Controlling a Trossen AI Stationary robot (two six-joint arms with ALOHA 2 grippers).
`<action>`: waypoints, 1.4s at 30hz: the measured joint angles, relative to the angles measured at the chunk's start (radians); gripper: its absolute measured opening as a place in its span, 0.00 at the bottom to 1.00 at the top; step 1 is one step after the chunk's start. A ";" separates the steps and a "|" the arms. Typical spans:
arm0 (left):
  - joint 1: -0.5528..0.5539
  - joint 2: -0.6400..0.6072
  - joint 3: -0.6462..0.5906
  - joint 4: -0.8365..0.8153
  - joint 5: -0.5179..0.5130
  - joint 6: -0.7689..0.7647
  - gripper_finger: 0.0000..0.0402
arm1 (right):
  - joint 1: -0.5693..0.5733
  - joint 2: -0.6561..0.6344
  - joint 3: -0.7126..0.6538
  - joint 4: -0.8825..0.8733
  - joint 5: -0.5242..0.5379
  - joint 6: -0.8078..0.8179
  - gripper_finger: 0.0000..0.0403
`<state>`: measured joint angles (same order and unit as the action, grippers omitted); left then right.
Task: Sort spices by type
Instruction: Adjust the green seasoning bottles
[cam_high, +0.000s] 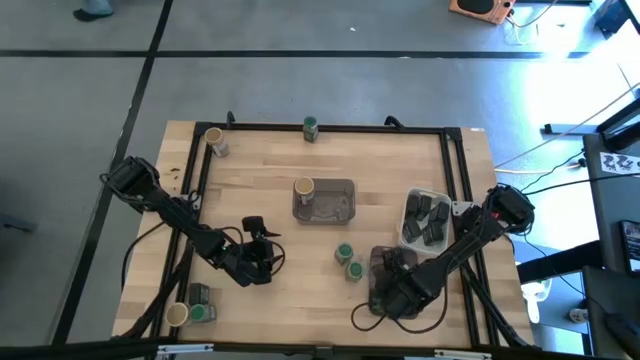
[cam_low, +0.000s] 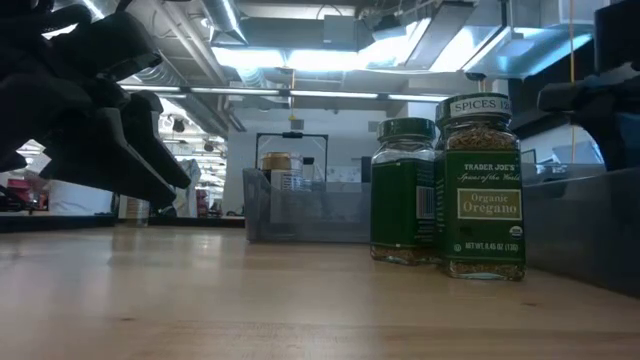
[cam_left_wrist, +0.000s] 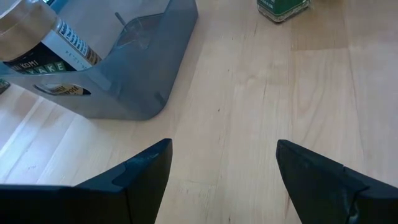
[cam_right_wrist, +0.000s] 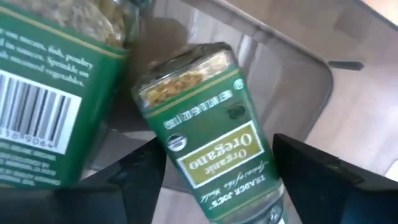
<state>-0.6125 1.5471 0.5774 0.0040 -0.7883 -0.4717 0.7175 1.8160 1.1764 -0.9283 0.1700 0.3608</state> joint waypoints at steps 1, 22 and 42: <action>0.000 0.000 0.000 0.000 0.000 0.000 0.71 | -0.001 0.000 -0.006 0.008 -0.012 0.009 0.70; 0.000 0.000 0.000 0.000 0.000 -0.007 0.71 | -0.057 0.006 0.316 -0.264 -0.009 0.285 0.51; -0.010 0.000 0.000 0.133 0.045 0.045 0.71 | -0.056 0.002 0.510 0.037 0.498 0.024 0.51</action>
<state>-0.6224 1.5471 0.5774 0.1375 -0.7435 -0.4264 0.6615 1.8183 1.6863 -0.8910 0.6677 0.3850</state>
